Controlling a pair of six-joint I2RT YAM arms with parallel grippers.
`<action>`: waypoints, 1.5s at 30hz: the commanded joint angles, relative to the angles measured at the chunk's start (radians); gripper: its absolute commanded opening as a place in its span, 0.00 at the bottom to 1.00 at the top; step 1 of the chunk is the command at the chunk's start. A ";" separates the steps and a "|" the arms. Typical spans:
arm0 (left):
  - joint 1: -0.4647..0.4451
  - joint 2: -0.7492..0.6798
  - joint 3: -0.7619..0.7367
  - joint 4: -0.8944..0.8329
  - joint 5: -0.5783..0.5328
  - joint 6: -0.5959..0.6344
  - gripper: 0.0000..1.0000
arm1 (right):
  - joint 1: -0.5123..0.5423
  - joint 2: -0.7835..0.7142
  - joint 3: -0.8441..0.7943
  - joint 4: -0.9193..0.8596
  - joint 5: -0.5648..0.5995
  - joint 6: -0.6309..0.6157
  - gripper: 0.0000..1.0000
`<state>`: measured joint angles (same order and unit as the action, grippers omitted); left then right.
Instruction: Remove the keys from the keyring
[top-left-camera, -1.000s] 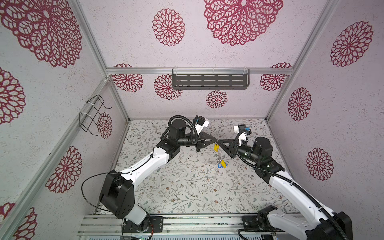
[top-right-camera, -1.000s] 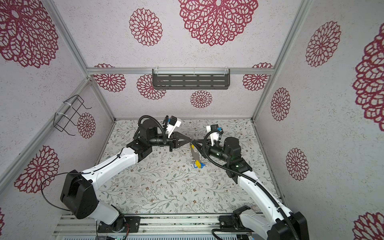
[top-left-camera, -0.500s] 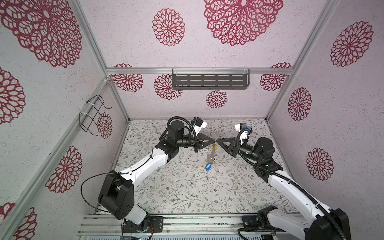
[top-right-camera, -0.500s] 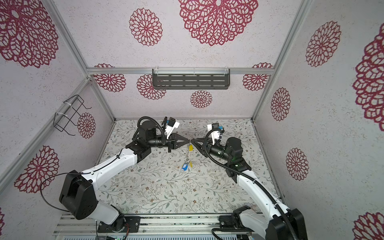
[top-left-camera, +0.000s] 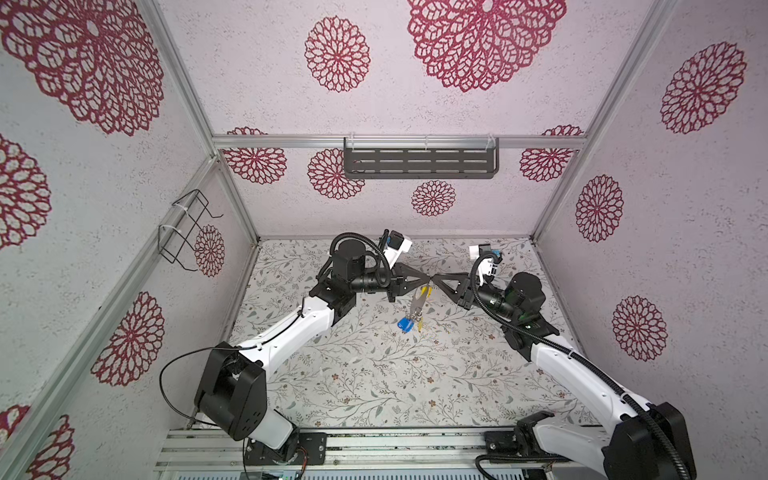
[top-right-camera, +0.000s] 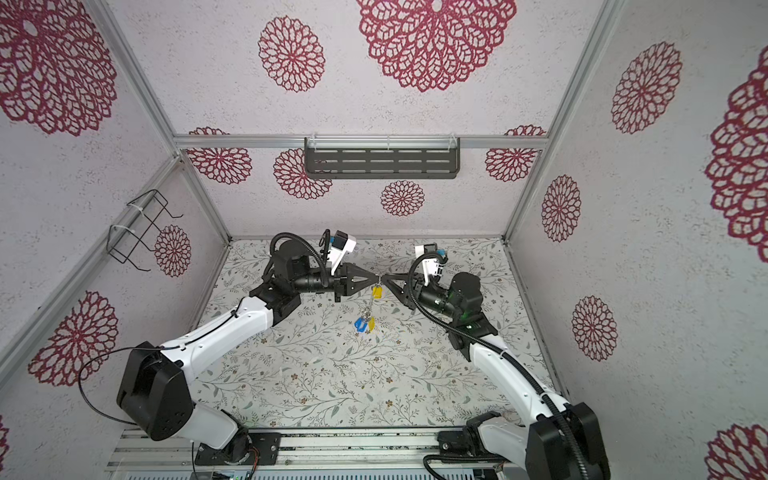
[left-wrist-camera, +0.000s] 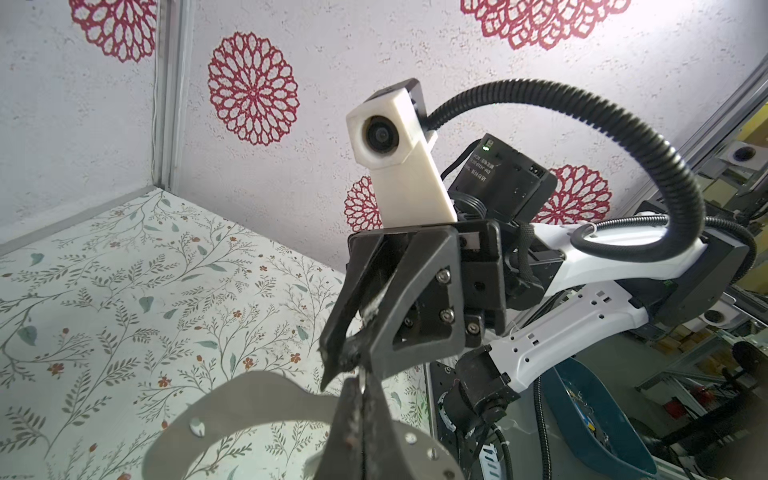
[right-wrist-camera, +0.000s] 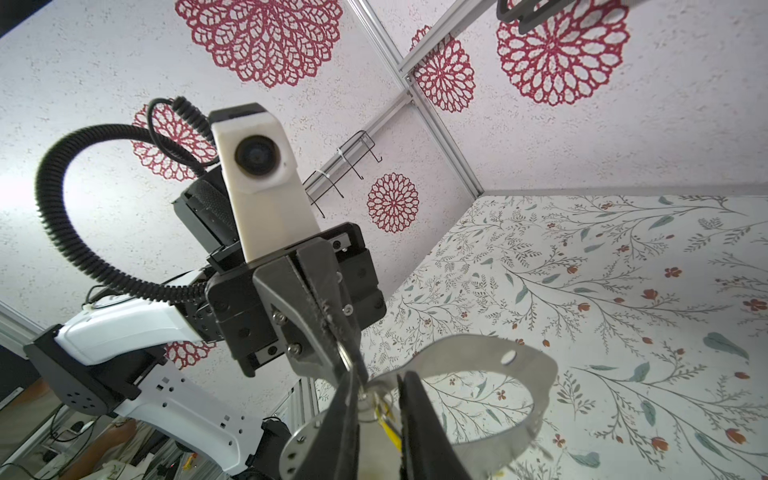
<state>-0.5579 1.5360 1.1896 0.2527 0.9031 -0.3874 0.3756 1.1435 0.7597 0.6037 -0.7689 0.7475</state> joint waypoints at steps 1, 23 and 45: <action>0.003 -0.030 0.004 0.085 0.023 -0.029 0.00 | -0.006 -0.001 0.000 0.121 -0.044 0.059 0.21; -0.013 0.039 0.012 0.143 0.033 -0.078 0.00 | 0.052 0.080 0.074 0.201 -0.046 0.084 0.14; 0.052 0.054 -0.083 0.338 -0.038 -0.211 0.00 | 0.066 -0.015 0.053 -0.040 0.132 -0.109 0.00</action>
<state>-0.5285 1.5883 1.1301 0.4496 0.8673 -0.5289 0.4358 1.1648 0.7891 0.5148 -0.6506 0.6724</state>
